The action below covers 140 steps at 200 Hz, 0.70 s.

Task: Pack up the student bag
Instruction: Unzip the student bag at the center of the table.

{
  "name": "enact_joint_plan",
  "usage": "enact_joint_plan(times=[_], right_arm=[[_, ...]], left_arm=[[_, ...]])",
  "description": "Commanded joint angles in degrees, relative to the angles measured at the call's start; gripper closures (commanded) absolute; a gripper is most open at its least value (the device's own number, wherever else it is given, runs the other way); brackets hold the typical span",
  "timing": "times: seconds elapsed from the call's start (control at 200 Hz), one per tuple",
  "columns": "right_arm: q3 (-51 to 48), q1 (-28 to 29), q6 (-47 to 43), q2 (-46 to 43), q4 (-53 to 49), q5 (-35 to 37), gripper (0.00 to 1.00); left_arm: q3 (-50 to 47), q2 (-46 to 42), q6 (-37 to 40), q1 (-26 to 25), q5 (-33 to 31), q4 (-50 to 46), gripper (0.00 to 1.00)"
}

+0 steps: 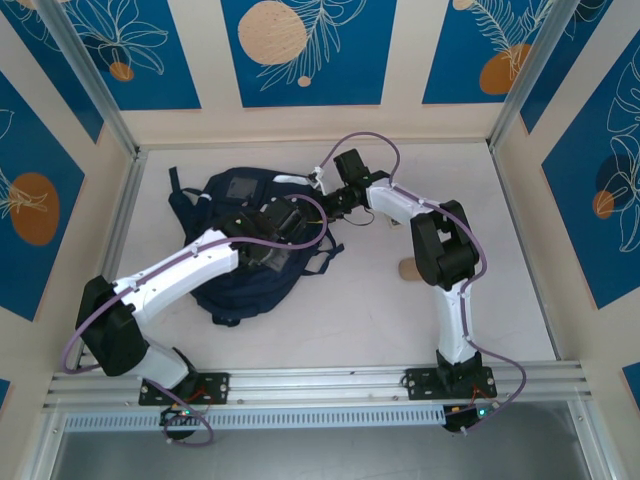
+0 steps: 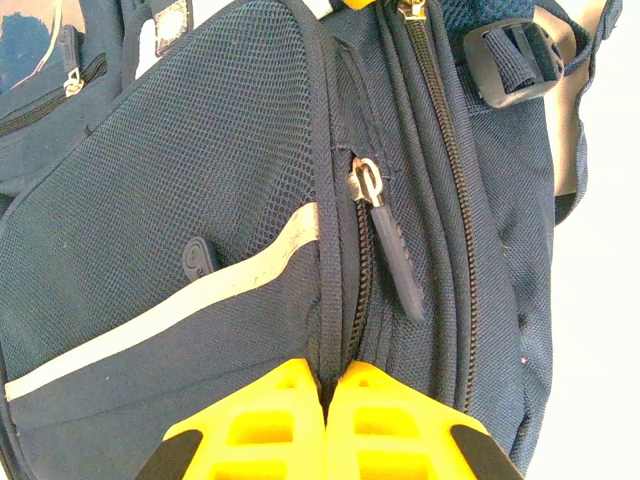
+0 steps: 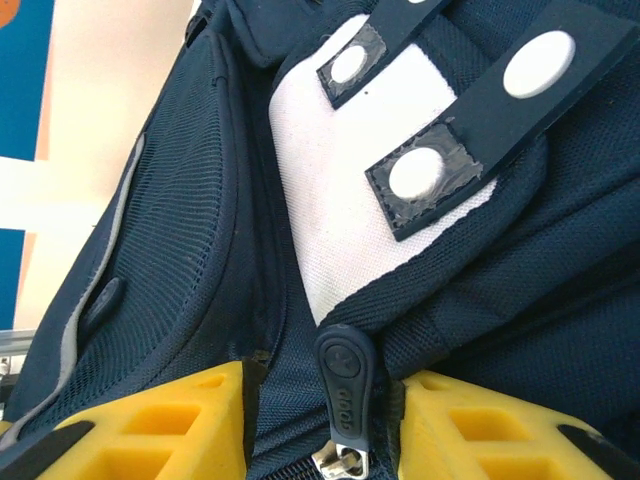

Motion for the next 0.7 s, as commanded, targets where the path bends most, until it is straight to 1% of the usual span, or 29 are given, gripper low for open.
enact_joint_plan(times=[0.0, 0.115, 0.21, 0.28, 0.36, 0.525, 0.695], right_arm=[[1.0, 0.8, -2.7, 0.1, -2.2, 5.4, 0.59], [1.5, 1.1, -3.5, 0.5, -2.7, 6.3, 0.66], [1.0, 1.2, -3.8, -0.1, -2.4, 6.3, 0.77], [-0.1, 1.1, -4.0, -1.6, -1.7, 7.0, 0.84], [-2.7, 0.9, -4.0, -4.3, 0.2, 7.2, 0.88], [-7.8, 0.8, -3.0, -9.4, 2.4, 7.1, 0.90], [-15.4, 1.1, -0.1, -15.1, 7.5, 4.9, 0.91]], left_arm=[[1.0, -1.2, -1.8, 0.2, -0.5, 2.5, 1.00], [1.0, -1.1, -1.8, 0.1, -0.5, 2.6, 1.00], [1.1, -0.9, -2.0, 0.2, -0.8, 2.4, 1.00], [1.1, -0.7, -2.2, 0.2, -1.0, 2.2, 1.00], [1.1, -0.5, -2.5, 0.2, -1.3, 1.9, 1.00], [1.7, 0.6, -3.1, 0.2, -1.1, 1.9, 1.00], [3.6, 2.9, -4.3, 0.2, -1.0, 1.6, 1.00]])
